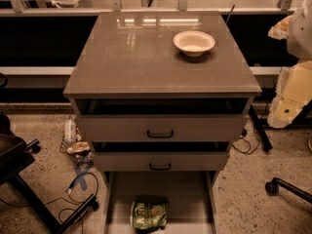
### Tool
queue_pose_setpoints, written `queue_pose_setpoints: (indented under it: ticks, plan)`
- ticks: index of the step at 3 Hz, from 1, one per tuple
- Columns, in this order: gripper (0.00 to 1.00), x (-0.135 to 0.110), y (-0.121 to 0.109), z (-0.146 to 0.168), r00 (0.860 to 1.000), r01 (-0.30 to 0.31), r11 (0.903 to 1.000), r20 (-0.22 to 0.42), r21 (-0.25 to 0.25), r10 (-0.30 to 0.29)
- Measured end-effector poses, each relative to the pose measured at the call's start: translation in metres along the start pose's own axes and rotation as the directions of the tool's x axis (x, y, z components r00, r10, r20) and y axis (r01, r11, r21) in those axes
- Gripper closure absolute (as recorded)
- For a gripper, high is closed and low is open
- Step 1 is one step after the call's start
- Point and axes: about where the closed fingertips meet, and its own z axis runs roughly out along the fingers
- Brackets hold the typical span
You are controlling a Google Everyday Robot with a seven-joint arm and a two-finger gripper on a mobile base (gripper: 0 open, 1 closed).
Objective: Pick green jalapeno chip bag from bottom drawer and place on counter
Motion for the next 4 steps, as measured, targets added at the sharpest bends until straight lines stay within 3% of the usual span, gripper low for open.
queue_pose_setpoints:
  ticks: [2,3,4]
  plan:
    - [0.0,0.0,-0.001,0.004,1.0,-0.012,0.9998,0.015,0.015,0.012]
    - [0.0,-0.001,0.009,0.03,0.998,-0.049,0.9978,0.04,0.044,0.047]
    - [0.0,-0.007,0.027,0.091,0.995,-0.07,0.9969,0.069,0.035,0.068]
